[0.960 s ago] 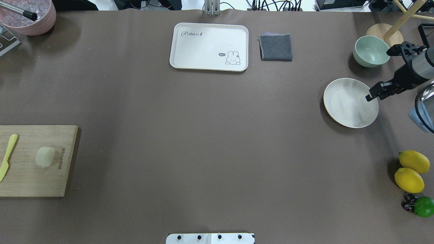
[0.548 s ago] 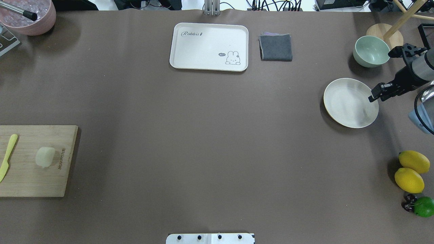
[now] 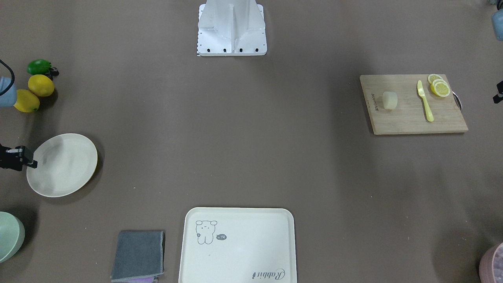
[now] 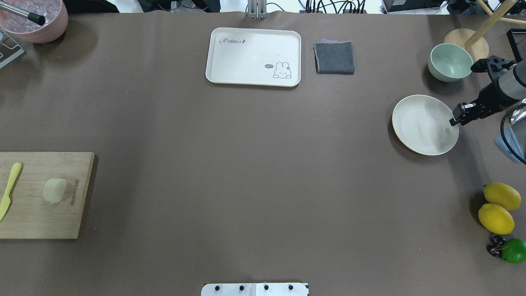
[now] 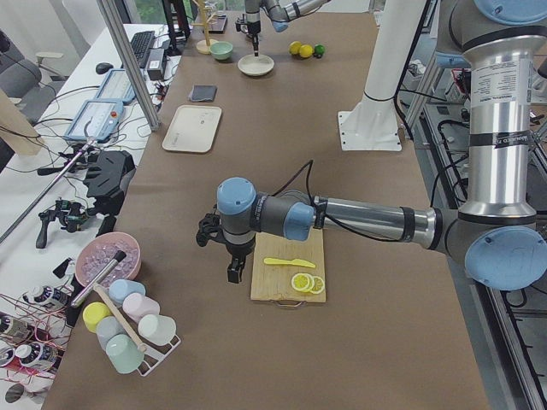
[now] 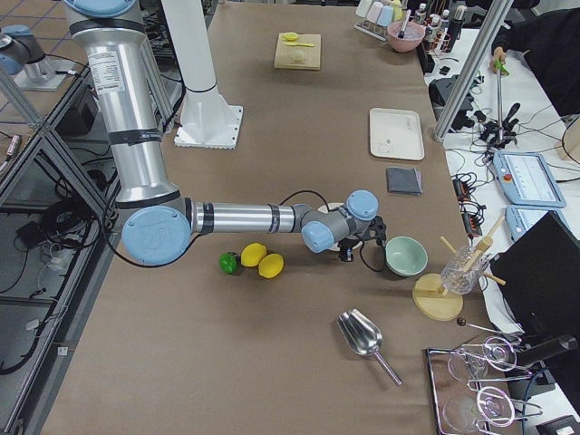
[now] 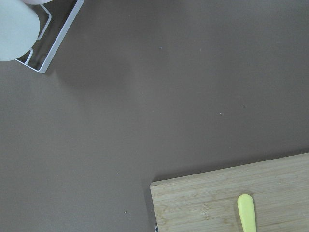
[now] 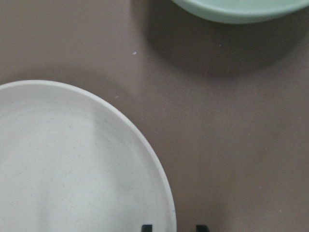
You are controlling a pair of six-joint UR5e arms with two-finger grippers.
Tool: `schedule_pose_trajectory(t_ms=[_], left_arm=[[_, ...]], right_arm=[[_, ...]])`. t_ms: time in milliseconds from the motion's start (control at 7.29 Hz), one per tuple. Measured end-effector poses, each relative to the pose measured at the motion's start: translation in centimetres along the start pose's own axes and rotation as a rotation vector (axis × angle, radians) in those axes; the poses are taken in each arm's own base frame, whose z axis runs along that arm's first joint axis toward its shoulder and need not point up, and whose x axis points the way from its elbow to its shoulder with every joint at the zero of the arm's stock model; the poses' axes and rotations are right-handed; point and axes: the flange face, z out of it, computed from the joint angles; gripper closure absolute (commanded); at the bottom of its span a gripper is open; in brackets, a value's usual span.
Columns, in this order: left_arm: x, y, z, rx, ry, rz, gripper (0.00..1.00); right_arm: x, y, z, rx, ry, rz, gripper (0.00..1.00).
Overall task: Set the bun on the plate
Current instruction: 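Lift and carry the white plate toward the table center with the right gripper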
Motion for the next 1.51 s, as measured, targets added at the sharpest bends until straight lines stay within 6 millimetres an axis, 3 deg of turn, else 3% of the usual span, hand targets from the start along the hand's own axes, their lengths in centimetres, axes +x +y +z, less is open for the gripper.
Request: schedule_pose_trajectory(t_ms=[411,548,685,823,1097,1234,1508], left_arm=[[0.0,0.0,0.0,0.003,-0.001,0.002,0.02],[0.1,-0.1,-0.1,0.009,-0.001,0.001,0.02],[0.3,-0.3,-0.4,0.016,0.0,-0.009,0.02],[0.6,-0.5,-0.6,0.025,0.005,-0.022,0.02],[1.7,-0.4,-0.8,0.039,0.049,-0.079,0.03],[2.6,0.0,-0.5,0.051,0.069,-0.153,0.02],[6.7,2.5,1.9,0.048,0.115,-0.258,0.02]], right_arm=[[-1.3,0.1,0.4,-0.006,-0.008,-0.013,1.0],[-3.0,-0.5,-0.5,0.009,-0.026,0.0,1.0],[-6.0,-1.6,-1.6,0.026,-0.058,0.025,1.0],[-10.7,-2.6,-2.2,0.029,-0.098,0.06,1.0],[-24.1,-2.8,-2.3,0.015,-0.184,0.148,1.0],[-30.4,-1.6,-1.9,0.008,-0.215,0.18,1.0],[-40.0,1.8,-0.4,0.013,-0.249,0.213,1.0]])
